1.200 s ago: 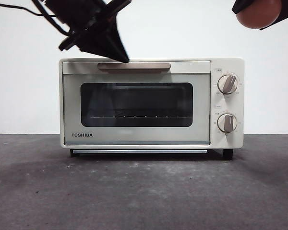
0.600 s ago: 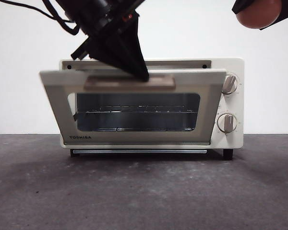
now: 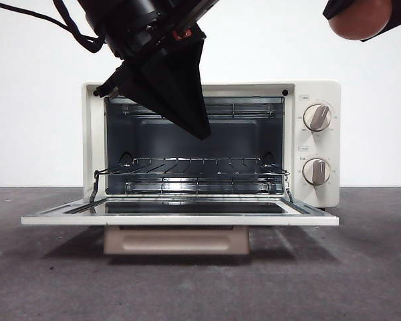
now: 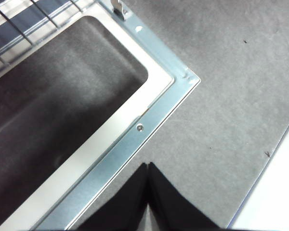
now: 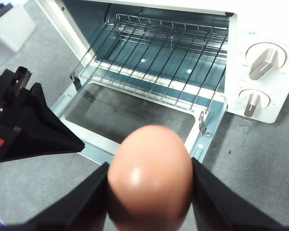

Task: Eggoven

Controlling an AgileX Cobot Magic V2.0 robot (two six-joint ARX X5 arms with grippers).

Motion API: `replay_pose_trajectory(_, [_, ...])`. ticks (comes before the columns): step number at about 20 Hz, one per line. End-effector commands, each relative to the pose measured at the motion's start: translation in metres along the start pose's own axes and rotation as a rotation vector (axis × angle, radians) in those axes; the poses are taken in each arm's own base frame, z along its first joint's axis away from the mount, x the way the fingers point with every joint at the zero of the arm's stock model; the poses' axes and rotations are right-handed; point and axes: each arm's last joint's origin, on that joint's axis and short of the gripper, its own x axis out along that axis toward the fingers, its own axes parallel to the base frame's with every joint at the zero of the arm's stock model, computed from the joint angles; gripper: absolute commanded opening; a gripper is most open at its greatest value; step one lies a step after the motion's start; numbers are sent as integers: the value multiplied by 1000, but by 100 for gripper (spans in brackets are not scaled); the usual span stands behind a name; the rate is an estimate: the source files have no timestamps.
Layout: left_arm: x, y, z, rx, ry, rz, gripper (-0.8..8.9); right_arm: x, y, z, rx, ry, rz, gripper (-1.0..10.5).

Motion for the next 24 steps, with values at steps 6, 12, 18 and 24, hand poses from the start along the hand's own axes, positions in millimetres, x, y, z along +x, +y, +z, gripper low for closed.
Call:
replay_pose_trajectory(6, [-69,18,3,-44,-201,65,7,30,5,14,-3,-15,17,3])
replay_pose_trajectory(12, [-142,28,-30,-110,-349,163,6,96,4,22,11,-20,22,3])
replay_pose_trajectory(18, [-167,28,-87,-183,-388,239,6,158,-4,18,25,-37,10,3])
replay_pose_trajectory(24, [-183,16,-120,-197,-407,258,6,190,-24,13,50,-54,-29,3])
